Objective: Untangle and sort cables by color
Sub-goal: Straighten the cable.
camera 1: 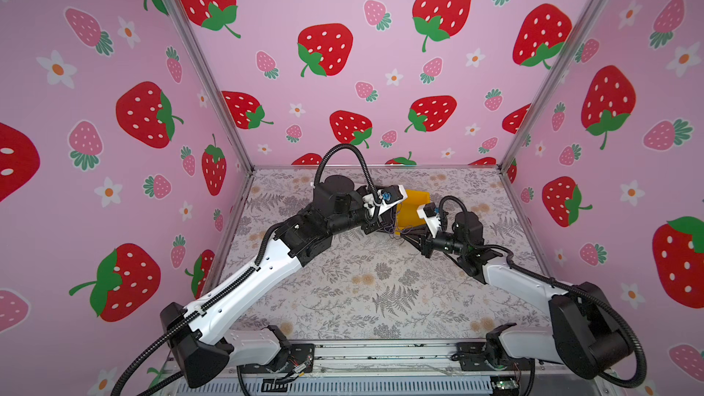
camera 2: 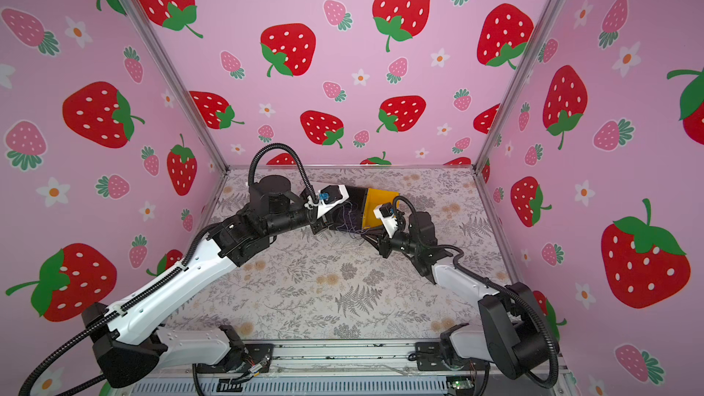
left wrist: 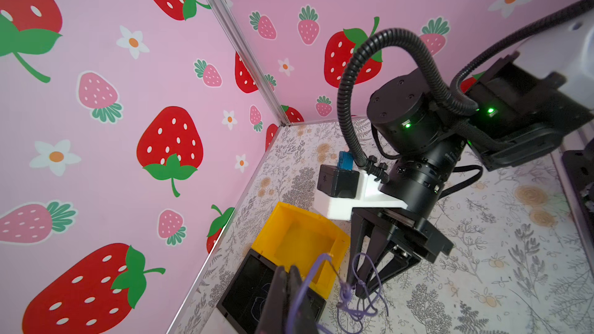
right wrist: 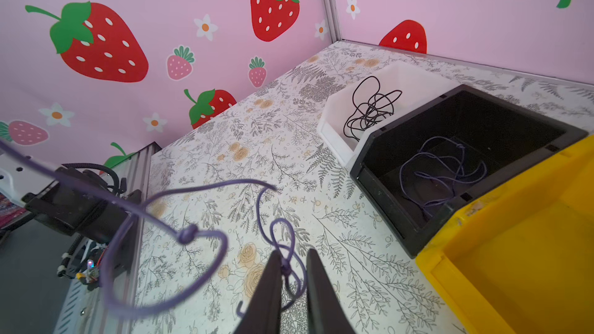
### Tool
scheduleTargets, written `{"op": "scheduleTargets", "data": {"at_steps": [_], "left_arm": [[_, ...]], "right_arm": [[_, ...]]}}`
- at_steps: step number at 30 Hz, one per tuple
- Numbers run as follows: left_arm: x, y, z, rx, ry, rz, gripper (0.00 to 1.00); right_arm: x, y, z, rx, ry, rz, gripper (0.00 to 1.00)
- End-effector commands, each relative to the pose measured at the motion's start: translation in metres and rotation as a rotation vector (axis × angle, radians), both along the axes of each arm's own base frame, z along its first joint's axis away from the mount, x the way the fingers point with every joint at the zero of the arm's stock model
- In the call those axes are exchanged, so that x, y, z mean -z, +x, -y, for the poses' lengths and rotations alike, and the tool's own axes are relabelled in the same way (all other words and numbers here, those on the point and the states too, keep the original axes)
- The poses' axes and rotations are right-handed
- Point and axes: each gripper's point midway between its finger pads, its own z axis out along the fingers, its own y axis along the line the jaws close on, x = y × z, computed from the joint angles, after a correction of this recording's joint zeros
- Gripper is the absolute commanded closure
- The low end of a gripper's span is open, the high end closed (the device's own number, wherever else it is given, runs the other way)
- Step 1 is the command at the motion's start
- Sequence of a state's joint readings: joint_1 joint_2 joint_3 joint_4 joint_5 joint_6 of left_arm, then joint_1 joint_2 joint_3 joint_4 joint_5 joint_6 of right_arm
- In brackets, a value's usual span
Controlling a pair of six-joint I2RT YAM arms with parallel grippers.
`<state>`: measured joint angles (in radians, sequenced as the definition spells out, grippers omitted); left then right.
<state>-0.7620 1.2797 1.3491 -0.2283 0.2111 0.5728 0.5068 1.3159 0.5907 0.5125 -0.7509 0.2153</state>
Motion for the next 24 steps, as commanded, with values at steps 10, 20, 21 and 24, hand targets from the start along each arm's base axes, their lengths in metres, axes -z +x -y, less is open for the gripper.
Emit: {"op": "scheduleTargets", "data": {"at_steps": [10, 20, 21, 24], "left_arm": [[-0.049, 0.008, -0.038, -0.104, -0.060, 0.111, 1.00], [-0.045, 0.030, -0.079, -0.240, -0.069, 0.094, 1.00], [-0.043, 0.033, -0.084, -0.255, -0.073, 0.086, 1.00], [-0.044, 0.036, -0.096, -0.275, -0.115, 0.060, 1.00]], "right_arm": [[0.007, 0.014, 0.023, 0.116, -0.042, 0.018, 1.00], [-0.001, 0.035, 0.069, 0.316, -0.054, 0.028, 1.00], [-0.003, 0.036, 0.076, 0.343, -0.048, 0.034, 1.00], [-0.003, 0.045, 0.098, 0.452, -0.064, 0.035, 1.00]]}}
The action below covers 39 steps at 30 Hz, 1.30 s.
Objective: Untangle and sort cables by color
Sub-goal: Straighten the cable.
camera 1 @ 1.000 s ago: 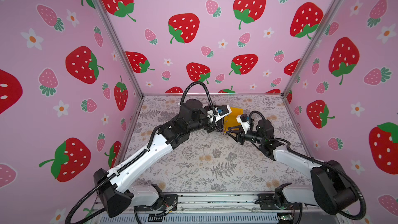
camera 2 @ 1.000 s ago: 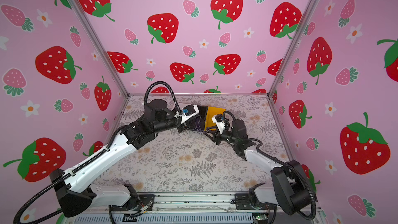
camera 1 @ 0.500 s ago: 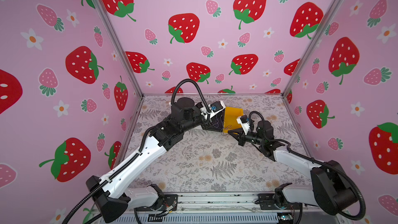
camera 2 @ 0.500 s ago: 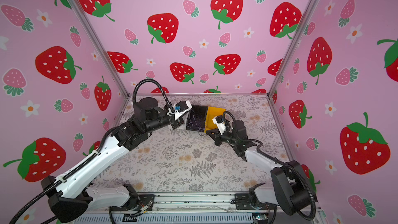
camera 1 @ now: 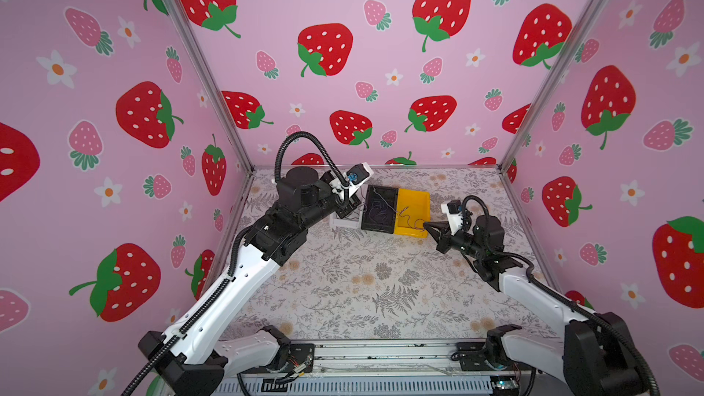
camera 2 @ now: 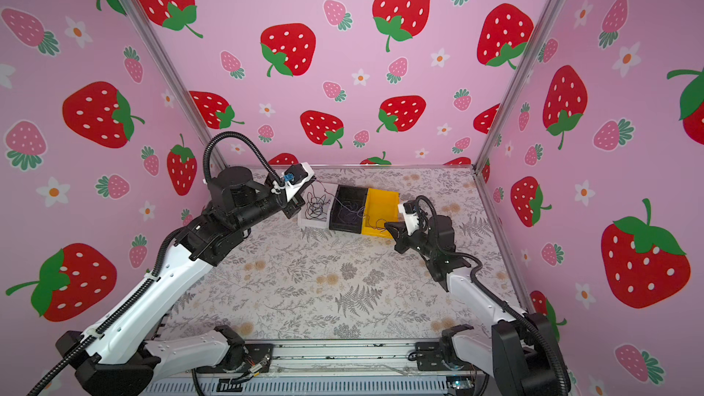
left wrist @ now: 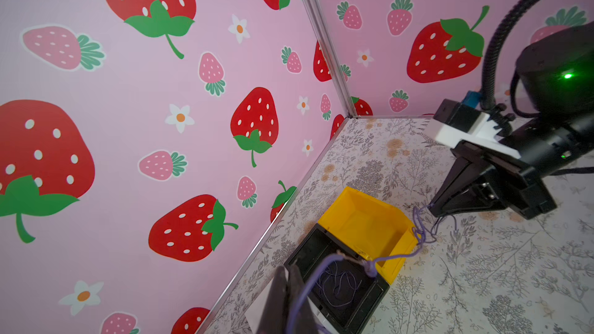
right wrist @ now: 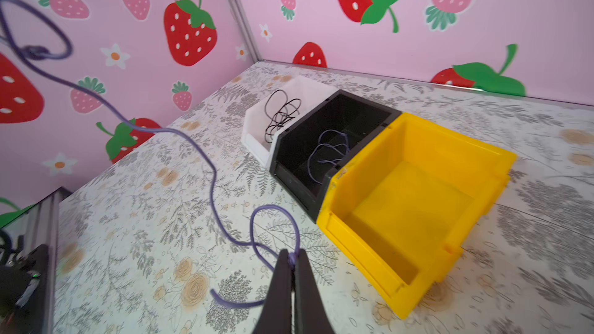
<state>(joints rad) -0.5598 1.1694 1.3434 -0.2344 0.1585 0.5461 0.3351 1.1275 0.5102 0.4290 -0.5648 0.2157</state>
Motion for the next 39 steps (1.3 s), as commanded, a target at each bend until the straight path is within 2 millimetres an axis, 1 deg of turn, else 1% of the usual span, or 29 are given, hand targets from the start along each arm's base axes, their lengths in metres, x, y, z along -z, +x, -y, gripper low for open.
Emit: {"op": "scheduleTargets", "data": {"at_steps": [1, 3, 7, 12, 16, 20, 23, 25, 28, 30, 32, 36, 39], "left_arm": [[-0.006, 0.000, -0.013, -0.016, -0.060, -0.003, 1.00], [-0.005, 0.000, -0.018, -0.022, -0.072, -0.011, 1.00], [0.003, 0.000, -0.023, -0.021, -0.072, -0.036, 1.00], [0.012, 0.000, -0.029, -0.025, -0.081, -0.065, 1.00], [0.023, 0.006, -0.038, -0.067, -0.058, -0.081, 1.00], [0.034, 0.014, -0.051, -0.124, -0.032, -0.095, 1.00], [0.047, 0.019, -0.063, -0.169, -0.015, -0.124, 1.00], [0.057, 0.020, -0.068, -0.187, -0.006, -0.150, 1.00], [0.081, 0.017, -0.070, -0.193, 0.025, -0.214, 1.00], [0.103, 0.015, -0.071, -0.200, 0.031, -0.275, 1.00], [0.124, 0.009, -0.067, -0.181, 0.022, -0.338, 1.00], [0.172, -0.003, -0.060, -0.161, 0.011, -0.483, 1.00], [0.200, -0.012, -0.056, -0.160, 0.020, -0.549, 1.00]], "right_arm": [[0.006, 0.011, 0.027, 0.141, -0.033, -0.019, 1.00], [0.009, 0.018, 0.041, 0.204, -0.055, -0.033, 1.00], [0.007, 0.027, 0.062, 0.296, -0.068, -0.032, 1.00], [0.013, 0.041, 0.091, 0.429, -0.130, -0.073, 1.00], [0.005, 0.043, 0.103, 0.451, -0.122, -0.056, 1.00], [-0.002, 0.045, 0.113, 0.470, -0.123, -0.044, 1.00], [0.001, 0.044, 0.118, 0.471, -0.133, -0.060, 1.00], [0.007, 0.042, 0.116, 0.453, -0.136, -0.090, 1.00], [0.021, 0.036, 0.111, 0.415, -0.132, -0.161, 1.00], [0.033, 0.031, 0.107, 0.399, -0.112, -0.230, 1.00], [0.047, 0.024, 0.102, 0.381, -0.085, -0.300, 1.00], [0.084, 0.011, 0.101, 0.398, -0.060, -0.472, 1.00], [0.111, 0.001, 0.102, 0.414, -0.079, -0.573, 1.00]]}}
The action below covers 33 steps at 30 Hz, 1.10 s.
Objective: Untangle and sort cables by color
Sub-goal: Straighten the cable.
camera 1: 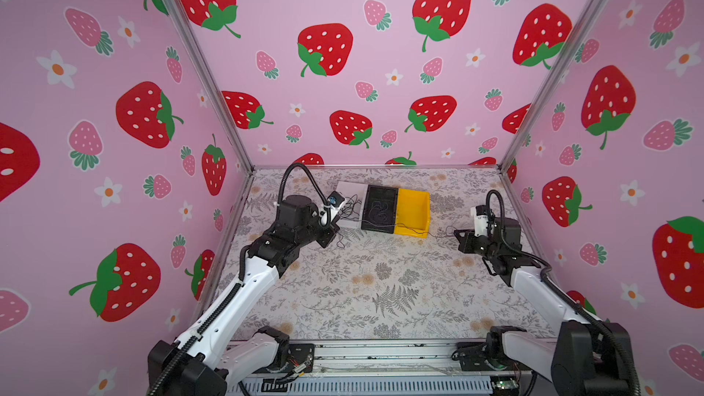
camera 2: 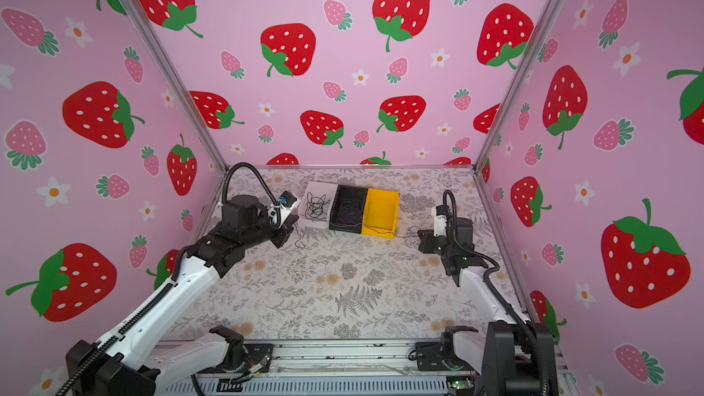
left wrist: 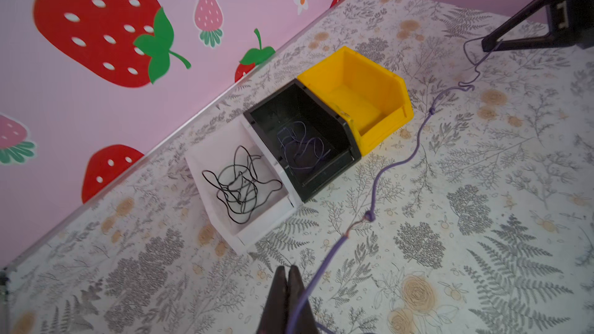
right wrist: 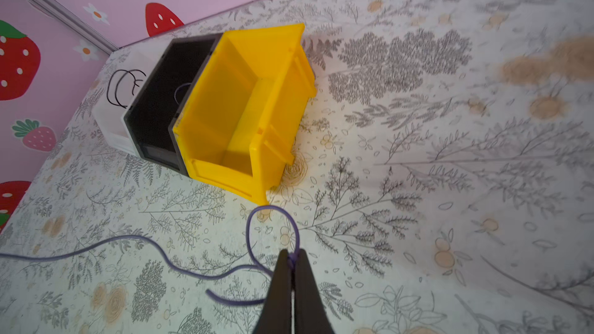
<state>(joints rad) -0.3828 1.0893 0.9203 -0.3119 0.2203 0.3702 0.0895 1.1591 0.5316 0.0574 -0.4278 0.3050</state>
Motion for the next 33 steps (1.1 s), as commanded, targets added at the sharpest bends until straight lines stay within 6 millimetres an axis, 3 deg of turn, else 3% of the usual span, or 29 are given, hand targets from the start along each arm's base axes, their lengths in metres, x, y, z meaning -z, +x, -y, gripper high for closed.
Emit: {"op": "scheduleTargets", "data": {"at_steps": [1, 8, 15, 25, 33], "left_arm": [[0.021, -0.012, 0.008, 0.011, -0.028, -0.077, 1.00], [0.057, -0.025, 0.015, 0.013, -0.030, -0.171, 1.00], [0.080, -0.032, 0.022, 0.031, -0.020, -0.238, 1.00], [0.106, -0.028, 0.028, 0.054, 0.008, -0.305, 1.00], [0.124, -0.020, 0.032, 0.069, 0.045, -0.349, 1.00]], "right_arm": [[0.040, -0.021, 0.000, 0.027, 0.019, -0.184, 1.00], [0.080, -0.034, -0.003, 0.029, -0.037, -0.312, 0.99], [0.107, -0.035, -0.002, 0.047, -0.064, -0.396, 0.96], [0.110, -0.025, -0.002, 0.055, -0.113, -0.376, 0.84], [0.075, -0.012, 0.008, 0.106, -0.150, -0.261, 0.60]]}}
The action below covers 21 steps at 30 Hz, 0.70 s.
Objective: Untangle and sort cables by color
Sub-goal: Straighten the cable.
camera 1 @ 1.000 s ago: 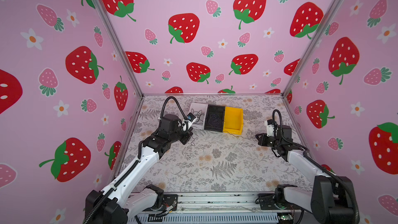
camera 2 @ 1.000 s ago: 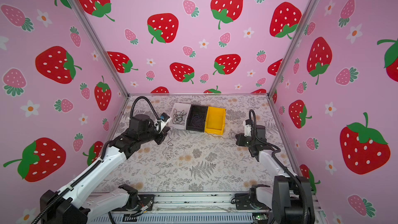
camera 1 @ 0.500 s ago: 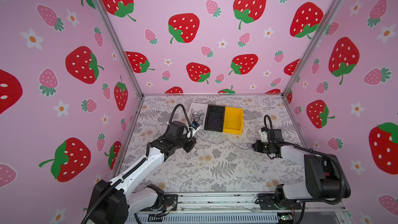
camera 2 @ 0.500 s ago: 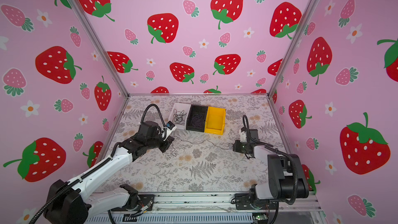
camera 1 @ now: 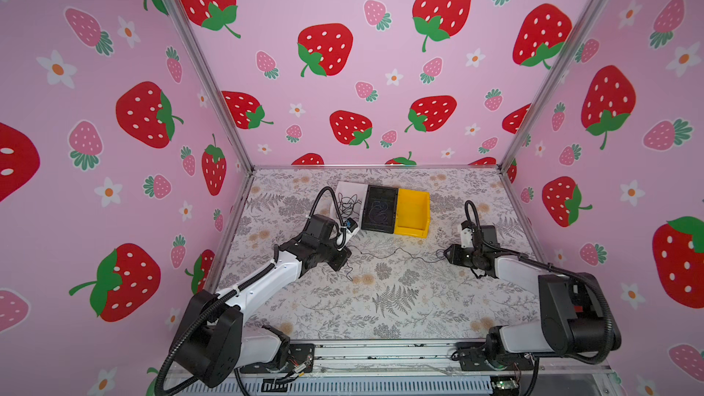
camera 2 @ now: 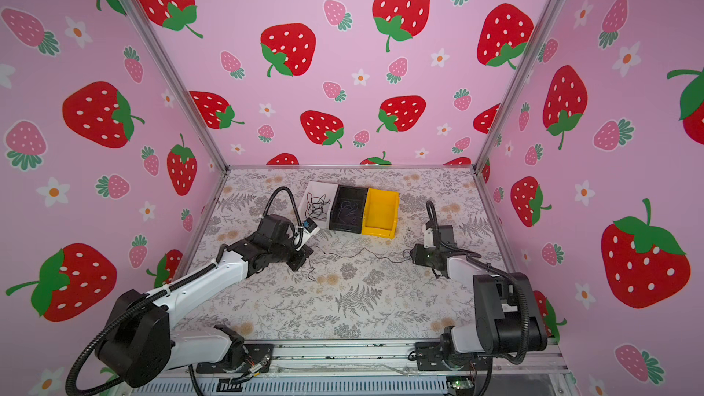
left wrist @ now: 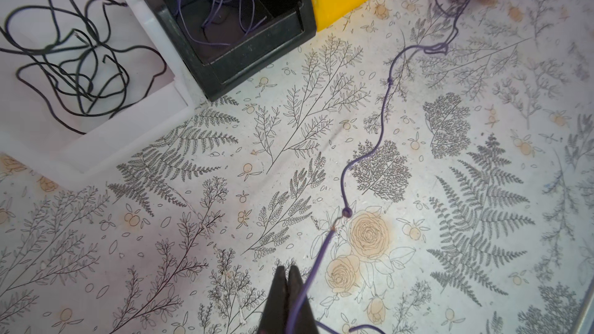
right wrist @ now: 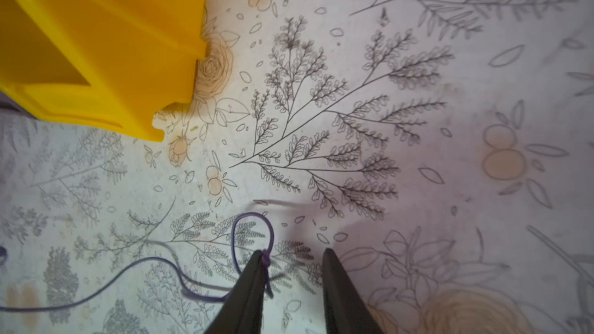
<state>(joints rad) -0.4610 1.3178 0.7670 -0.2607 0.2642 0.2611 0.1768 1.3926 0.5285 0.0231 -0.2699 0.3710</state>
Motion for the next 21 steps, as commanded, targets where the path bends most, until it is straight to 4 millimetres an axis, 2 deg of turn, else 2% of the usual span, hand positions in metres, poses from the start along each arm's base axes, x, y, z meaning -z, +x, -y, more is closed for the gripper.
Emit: {"op": "scheduleTargets", "data": {"at_steps": [1, 5, 7, 11, 14, 21], "left_arm": [[-0.005, 0.009, 0.006, 0.029, -0.006, 0.014, 1.00], [0.000, 0.017, 0.004, 0.018, -0.003, 0.000, 1.00], [0.000, 0.018, 0.004, 0.021, -0.001, -0.002, 1.00], [-0.001, 0.020, 0.006, 0.029, -0.006, -0.004, 1.00], [-0.002, 0.021, 0.008, 0.036, -0.007, -0.003, 1.00], [-0.004, 0.014, 0.006, 0.059, 0.005, -0.016, 1.00]], "right_arm": [[-0.014, 0.004, 0.010, 0.030, -0.056, 0.029, 0.56], [-0.024, 0.007, 0.021, 0.051, -0.118, 0.049, 0.49], [-0.030, 0.009, 0.024, 0.058, -0.133, 0.066, 0.49], [-0.043, 0.009, 0.016, 0.019, -0.143, 0.097, 0.49], [-0.056, 0.005, -0.015, -0.110, -0.153, 0.137, 0.49], [-0.067, -0.001, -0.090, -0.324, -0.127, 0.129, 0.51]]}}
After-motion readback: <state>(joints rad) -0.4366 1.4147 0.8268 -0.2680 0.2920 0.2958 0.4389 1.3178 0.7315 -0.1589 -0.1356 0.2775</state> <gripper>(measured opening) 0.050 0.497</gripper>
